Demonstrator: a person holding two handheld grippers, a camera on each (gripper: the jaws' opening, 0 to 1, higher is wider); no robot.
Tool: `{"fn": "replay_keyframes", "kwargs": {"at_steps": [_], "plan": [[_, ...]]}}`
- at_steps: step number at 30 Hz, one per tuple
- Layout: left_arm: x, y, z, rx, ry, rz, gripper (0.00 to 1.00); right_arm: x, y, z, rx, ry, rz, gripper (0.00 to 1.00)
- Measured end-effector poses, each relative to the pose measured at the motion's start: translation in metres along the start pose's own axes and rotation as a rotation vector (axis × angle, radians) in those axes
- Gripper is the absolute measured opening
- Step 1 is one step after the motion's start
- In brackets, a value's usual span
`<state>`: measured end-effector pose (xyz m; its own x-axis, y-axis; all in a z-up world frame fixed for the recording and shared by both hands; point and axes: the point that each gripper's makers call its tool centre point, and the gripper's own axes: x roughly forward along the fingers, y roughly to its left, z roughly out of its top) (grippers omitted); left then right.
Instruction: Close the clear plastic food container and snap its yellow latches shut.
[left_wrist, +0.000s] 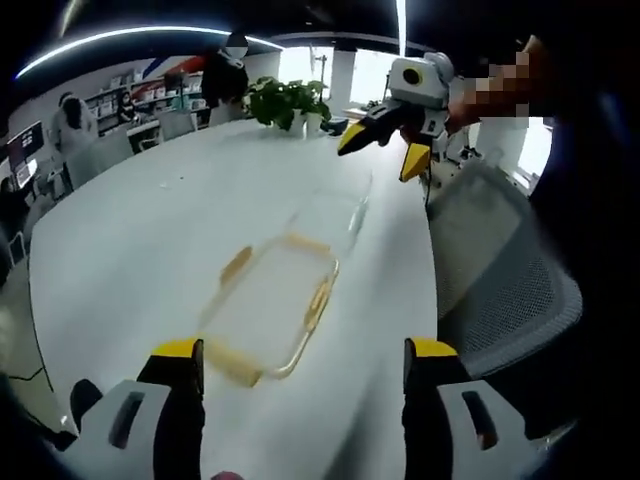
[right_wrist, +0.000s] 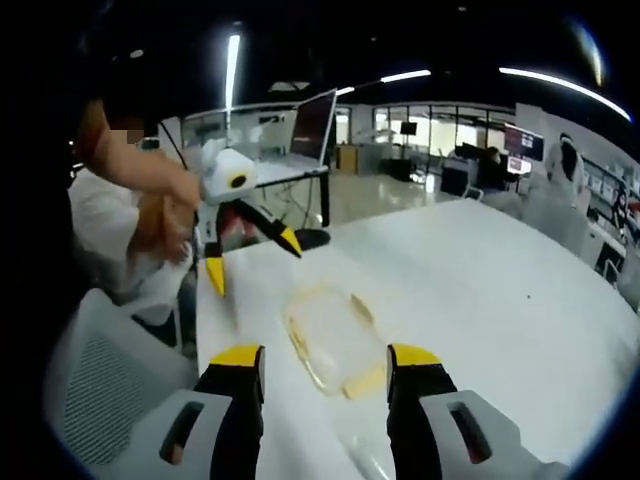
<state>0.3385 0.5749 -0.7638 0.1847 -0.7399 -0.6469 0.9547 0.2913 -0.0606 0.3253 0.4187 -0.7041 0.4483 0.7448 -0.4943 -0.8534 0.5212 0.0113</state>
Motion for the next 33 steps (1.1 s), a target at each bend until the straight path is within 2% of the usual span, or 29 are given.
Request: {"fn": "replay_keyframes", "kwargs": {"at_steps": [4,11,14,19,23,33], "plan": [[0.001,0.009,-0.006,0.042,0.037,0.006,0.81,0.007,-0.002,0.000,-0.009,0.010,0.009,0.48],[0.005,0.021,-0.013,0.045,0.076,-0.001,0.79,0.016,-0.006,-0.010,-0.032,0.053,0.029,0.47],[0.007,0.024,-0.016,0.063,0.093,-0.007,0.77,0.019,-0.011,-0.014,-0.033,0.076,0.015,0.45],[0.011,0.027,-0.022,0.104,0.133,-0.034,0.76,0.026,-0.010,-0.016,-0.041,0.092,0.035,0.46],[0.015,0.029,-0.028,0.104,0.155,-0.052,0.76,0.032,-0.011,-0.022,-0.048,0.119,0.056,0.45],[0.018,0.037,-0.036,0.150,0.212,-0.069,0.75,0.041,-0.025,-0.031,-0.070,0.188,0.072,0.41]]}}
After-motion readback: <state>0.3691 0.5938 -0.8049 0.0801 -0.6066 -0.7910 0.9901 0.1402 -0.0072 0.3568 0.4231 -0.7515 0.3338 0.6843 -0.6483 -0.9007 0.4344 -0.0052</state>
